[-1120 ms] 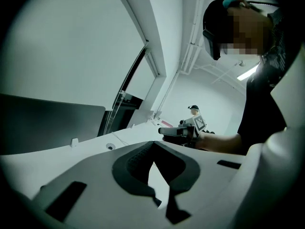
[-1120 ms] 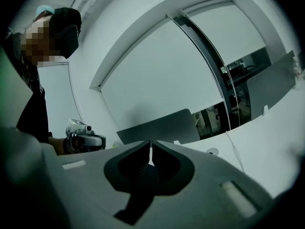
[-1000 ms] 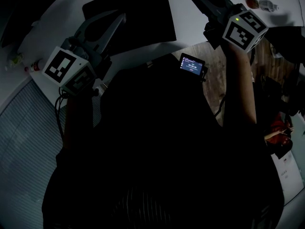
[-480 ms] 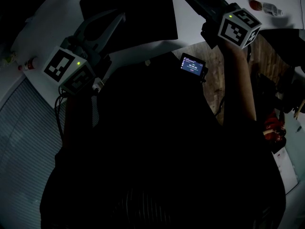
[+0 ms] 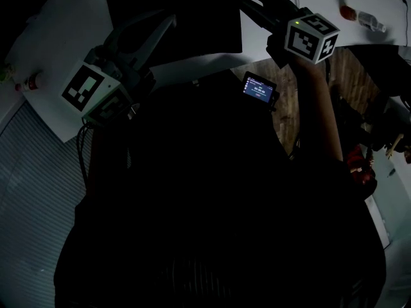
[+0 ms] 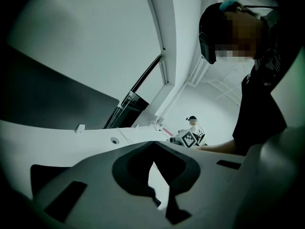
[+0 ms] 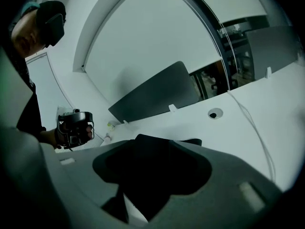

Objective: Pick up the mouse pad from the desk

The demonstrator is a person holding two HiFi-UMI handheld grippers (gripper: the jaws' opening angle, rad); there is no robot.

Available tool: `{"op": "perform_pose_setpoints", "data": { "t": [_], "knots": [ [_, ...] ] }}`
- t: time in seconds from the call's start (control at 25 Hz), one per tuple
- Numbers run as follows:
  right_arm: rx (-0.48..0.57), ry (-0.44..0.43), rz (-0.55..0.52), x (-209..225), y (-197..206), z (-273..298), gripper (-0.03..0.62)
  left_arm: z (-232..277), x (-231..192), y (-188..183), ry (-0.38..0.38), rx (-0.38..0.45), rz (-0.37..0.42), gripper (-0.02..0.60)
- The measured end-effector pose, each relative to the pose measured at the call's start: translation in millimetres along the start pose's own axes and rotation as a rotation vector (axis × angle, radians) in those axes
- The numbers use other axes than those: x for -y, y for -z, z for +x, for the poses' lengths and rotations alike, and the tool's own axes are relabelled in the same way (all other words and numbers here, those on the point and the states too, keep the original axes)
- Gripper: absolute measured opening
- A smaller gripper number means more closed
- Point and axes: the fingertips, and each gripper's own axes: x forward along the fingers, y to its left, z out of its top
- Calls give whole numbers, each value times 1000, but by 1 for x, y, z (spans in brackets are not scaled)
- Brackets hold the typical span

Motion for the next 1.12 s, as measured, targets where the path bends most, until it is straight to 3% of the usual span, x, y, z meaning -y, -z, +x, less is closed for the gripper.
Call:
{"op": "perform_pose_setpoints", "data": {
  "t": [0.24, 0.72, 1.12],
  "knots": [
    [-68, 47, 44, 25, 19, 18, 274, -2, -2, 8, 1, -10, -17, 9],
    [-186, 118, 155, 79, 87, 38, 334, -17, -8, 21, -50, 25, -105, 9],
    [-272, 186, 181, 102, 121, 46, 386, -18, -17, 21, -78, 29, -121, 9]
  ]
}}
